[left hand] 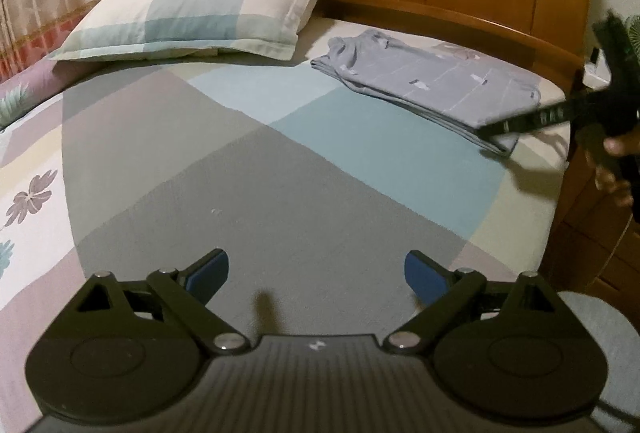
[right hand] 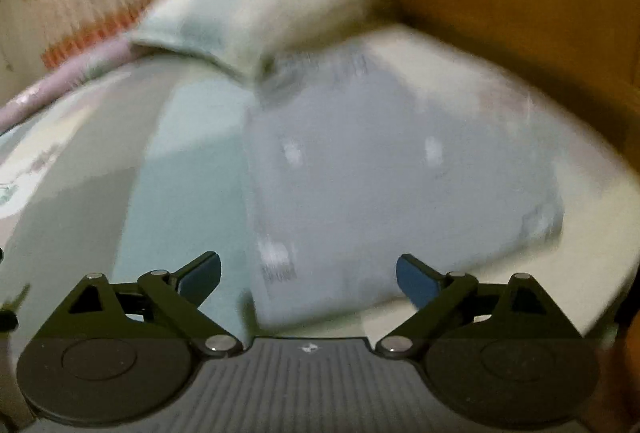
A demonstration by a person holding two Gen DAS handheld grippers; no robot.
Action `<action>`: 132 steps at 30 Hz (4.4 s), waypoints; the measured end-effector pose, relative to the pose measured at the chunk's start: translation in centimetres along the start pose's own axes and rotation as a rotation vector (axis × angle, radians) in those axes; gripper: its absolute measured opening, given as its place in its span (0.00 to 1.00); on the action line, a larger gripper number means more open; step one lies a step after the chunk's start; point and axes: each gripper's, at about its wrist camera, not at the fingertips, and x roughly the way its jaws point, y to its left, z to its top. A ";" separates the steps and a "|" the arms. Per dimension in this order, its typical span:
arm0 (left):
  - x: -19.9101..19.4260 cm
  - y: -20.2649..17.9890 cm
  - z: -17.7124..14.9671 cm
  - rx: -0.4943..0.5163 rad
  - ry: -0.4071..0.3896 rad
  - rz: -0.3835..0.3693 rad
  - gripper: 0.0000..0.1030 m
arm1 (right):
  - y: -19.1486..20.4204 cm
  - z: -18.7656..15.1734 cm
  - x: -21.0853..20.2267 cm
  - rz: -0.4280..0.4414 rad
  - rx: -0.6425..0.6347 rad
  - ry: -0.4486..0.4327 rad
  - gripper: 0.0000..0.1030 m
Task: Fold clothes
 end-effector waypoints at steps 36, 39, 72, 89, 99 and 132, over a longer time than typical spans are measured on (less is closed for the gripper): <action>-0.1 4.4 0.2 -0.115 -0.020 0.102 0.92 | 0.0 18.7 14.8 -0.129 -0.139 -0.056 1.00; 0.2 5.2 -0.2 -0.129 -0.008 0.121 0.92 | 0.6 19.3 18.9 -0.152 -0.163 -0.001 0.99; -2.5 5.0 -1.1 -0.126 -0.041 0.075 0.92 | 3.1 6.4 4.6 -0.061 -0.026 0.144 1.00; -4.2 3.8 -0.8 -0.120 -0.053 0.070 0.92 | 4.0 4.9 2.9 0.031 0.077 0.175 1.00; -6.3 3.4 -0.3 -0.147 -0.101 0.052 0.92 | 5.9 4.6 -2.6 -0.019 0.034 0.088 1.00; -13.1 -4.0 0.6 -0.145 -0.139 -0.032 0.98 | 12.0 -5.0 -19.0 -0.153 0.022 -0.130 1.00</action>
